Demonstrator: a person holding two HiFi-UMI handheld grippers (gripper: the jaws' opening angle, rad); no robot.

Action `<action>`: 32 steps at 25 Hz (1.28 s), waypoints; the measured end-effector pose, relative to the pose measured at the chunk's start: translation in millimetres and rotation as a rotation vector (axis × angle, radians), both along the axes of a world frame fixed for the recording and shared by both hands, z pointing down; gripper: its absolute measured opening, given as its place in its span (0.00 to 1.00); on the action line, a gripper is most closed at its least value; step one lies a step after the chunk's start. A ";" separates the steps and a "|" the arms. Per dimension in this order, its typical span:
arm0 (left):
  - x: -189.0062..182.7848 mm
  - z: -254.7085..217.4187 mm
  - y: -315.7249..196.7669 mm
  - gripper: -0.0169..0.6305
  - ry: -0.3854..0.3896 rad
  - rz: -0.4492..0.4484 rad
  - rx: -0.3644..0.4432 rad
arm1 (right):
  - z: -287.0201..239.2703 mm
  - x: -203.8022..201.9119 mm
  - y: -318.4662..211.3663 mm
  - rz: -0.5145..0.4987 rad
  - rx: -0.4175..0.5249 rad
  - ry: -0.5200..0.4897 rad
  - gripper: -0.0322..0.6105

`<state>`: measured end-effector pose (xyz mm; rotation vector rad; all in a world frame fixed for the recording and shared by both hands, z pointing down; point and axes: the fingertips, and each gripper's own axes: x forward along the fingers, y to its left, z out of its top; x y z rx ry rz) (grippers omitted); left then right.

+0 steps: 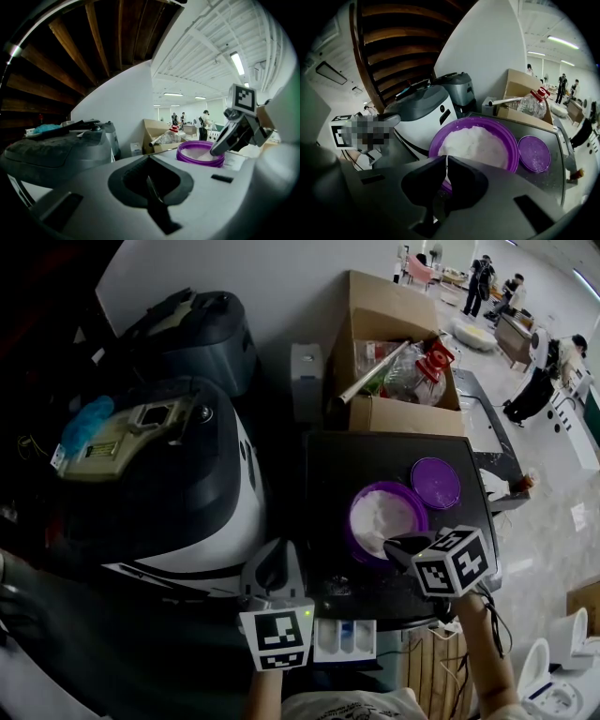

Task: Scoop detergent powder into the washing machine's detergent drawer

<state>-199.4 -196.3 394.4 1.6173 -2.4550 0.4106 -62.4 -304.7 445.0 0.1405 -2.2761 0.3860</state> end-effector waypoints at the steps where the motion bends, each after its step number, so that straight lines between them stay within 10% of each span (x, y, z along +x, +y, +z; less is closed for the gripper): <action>1: 0.5 -0.4 0.1 0.03 0.000 0.001 0.000 | -0.1 0.3 -0.8 0.014 -0.013 -0.008 0.08; 32: 21.4 -13.6 -4.6 0.03 -0.022 0.018 0.020 | -25.1 24.8 -31.6 0.536 -0.589 -0.519 0.08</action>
